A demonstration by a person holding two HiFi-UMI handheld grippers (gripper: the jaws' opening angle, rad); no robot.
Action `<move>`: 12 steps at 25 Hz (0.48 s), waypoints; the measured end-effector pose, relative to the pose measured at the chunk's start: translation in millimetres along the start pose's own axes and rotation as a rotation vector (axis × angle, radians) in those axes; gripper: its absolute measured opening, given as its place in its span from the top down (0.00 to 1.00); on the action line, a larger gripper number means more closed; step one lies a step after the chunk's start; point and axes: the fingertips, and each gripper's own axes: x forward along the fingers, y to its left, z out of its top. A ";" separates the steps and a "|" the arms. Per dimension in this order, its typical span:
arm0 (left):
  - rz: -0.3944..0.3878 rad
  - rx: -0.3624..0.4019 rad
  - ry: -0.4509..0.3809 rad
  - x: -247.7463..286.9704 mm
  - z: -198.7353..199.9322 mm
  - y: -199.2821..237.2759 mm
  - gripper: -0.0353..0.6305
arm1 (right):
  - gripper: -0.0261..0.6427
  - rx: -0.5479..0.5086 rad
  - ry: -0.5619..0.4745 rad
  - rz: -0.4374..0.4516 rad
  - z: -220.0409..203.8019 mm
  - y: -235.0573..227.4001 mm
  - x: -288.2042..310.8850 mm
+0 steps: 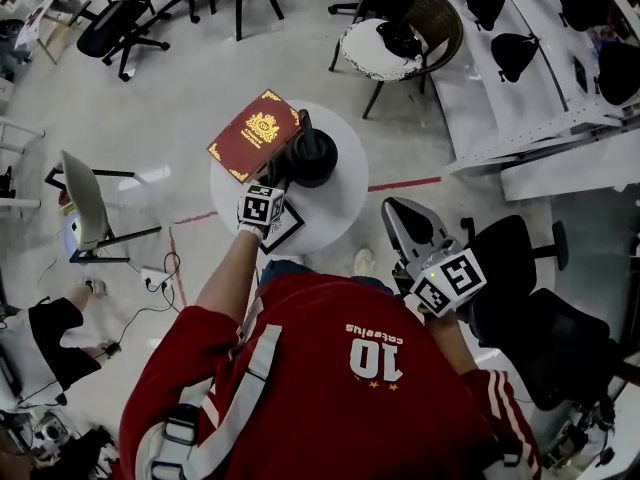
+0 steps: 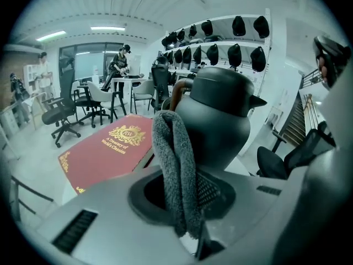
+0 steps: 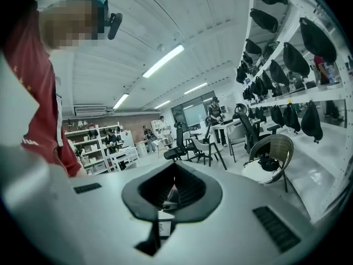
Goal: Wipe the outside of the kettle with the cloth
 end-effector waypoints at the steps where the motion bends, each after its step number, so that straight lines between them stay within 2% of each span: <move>1: 0.010 -0.003 -0.002 -0.7 0.0 -1.7 0.87 | 0.94 0.000 0.000 0.005 0.2 -2.3 -1.9; 12: 0.105 -0.108 -0.023 -10.5 -11.0 -18.4 0.87 | 0.94 -0.011 -0.001 0.083 6.6 -21.2 -17.1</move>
